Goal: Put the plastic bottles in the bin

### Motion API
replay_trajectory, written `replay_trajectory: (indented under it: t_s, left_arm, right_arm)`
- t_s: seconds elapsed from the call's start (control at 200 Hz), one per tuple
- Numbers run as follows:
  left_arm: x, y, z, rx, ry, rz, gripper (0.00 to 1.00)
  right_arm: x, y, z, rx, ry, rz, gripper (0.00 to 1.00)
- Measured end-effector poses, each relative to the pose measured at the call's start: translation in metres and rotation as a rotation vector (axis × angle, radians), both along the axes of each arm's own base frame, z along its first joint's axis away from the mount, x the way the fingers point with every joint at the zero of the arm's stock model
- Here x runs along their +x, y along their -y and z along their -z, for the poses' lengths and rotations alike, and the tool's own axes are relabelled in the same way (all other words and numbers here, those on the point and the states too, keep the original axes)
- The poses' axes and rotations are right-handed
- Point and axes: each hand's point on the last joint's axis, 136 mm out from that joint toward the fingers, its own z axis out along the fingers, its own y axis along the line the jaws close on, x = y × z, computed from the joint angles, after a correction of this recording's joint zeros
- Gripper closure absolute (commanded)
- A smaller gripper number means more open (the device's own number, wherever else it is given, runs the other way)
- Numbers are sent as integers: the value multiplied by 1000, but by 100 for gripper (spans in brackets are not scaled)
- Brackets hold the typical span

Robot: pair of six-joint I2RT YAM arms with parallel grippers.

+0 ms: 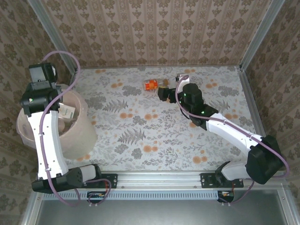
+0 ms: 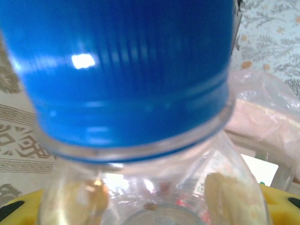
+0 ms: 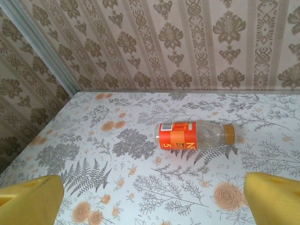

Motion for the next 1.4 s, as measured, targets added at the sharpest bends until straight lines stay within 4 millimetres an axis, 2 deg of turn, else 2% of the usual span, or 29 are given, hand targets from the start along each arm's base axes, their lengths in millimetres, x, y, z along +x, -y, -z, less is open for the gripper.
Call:
replay_trajectory:
  t_s: [0.105, 0.245, 0.36, 0.435, 0.61, 0.73, 0.885, 1.015, 1.1, 1.225, 1.4]
  left_arm:
    - [-2, 1, 12, -19, -37, 15, 46]
    - [-7, -3, 32, -35, -105, 4, 37]
    - [-9, -3, 40, -41, -139, 4, 10]
    - [-7, 1, 38, -63, -127, 25, 2]
    - [-5, 19, 8, -125, 6, 96, 2]
    - [-10, 28, -8, -170, 97, 114, 9]
    - [-4, 25, -3, -239, 134, 66, 17]
    - [-3, 13, 18, -293, 119, -8, 17]
    - [-6, 6, 25, -320, 122, -55, 11]
    - [-3, 15, 19, -377, 180, -27, 6]
    - [1, 36, -5, -480, 322, 45, 0]
  right_arm:
    - [1, -1, -6, 7, 9, -4, 0]
    - [1, -3, -7, 9, 10, -11, 0]
    - [1, -3, -7, 9, 9, -13, 0]
    - [0, -3, -6, 6, 7, -13, 0]
    - [0, -3, -3, -13, 2, -17, 0]
    - [0, -2, -2, -19, -2, -18, 0]
    - [1, -3, 1, -23, -9, -18, 0]
    - [2, -4, 4, -28, -15, -18, 0]
    - [2, -4, 7, -34, -21, -18, 0]
    - [10, -3, 14, -44, -44, -13, 0]
    - [39, 9, 41, -62, -122, 13, 0]
